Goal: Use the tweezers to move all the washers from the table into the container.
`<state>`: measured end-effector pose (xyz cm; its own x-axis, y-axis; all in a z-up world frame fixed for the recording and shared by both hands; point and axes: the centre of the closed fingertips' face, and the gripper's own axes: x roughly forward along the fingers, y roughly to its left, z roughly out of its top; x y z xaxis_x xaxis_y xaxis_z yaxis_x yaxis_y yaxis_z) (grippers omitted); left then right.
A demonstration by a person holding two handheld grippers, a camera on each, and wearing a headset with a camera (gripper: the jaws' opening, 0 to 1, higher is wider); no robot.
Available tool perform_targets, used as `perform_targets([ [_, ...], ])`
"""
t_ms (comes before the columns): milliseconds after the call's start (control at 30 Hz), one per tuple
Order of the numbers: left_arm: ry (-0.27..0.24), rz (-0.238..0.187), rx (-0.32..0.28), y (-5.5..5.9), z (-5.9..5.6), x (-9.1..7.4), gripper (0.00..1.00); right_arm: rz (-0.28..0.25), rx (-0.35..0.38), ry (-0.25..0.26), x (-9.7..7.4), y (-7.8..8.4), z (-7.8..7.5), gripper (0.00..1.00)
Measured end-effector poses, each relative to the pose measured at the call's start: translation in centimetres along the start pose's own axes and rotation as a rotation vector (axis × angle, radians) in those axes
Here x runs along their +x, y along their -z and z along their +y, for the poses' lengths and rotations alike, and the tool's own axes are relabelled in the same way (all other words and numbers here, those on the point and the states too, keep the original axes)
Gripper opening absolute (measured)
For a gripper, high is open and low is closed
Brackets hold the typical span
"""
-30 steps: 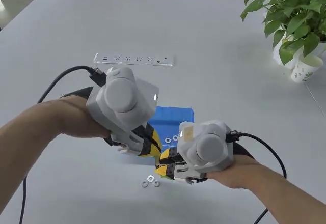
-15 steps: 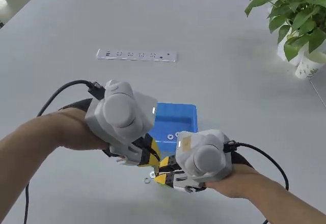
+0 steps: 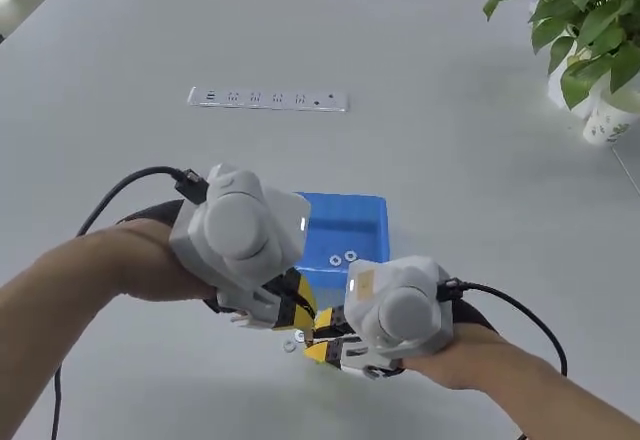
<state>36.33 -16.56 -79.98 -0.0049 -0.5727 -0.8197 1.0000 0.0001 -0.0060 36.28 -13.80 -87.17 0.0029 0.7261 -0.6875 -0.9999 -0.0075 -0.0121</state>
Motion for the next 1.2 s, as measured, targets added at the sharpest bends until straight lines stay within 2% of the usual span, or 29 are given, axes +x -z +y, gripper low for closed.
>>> perform_targets([
  [400, -0.003, -0.016, -0.017, -0.06, 0.36, -0.07, 0.06, -0.003, 0.011, 0.000, 0.09, 0.13, -0.16, 0.11],
  [1033, 0.005, -0.015, -0.014, -0.20, 0.52, -0.19, 0.06, -0.015, 0.011, 0.005, -0.16, -0.28, -0.44, 0.12],
  [1200, 0.010, -0.003, -0.014, 0.11, 0.55, 0.01, 0.06, -0.008, 0.013, 0.002, -0.10, -0.07, -0.39, 0.12],
])
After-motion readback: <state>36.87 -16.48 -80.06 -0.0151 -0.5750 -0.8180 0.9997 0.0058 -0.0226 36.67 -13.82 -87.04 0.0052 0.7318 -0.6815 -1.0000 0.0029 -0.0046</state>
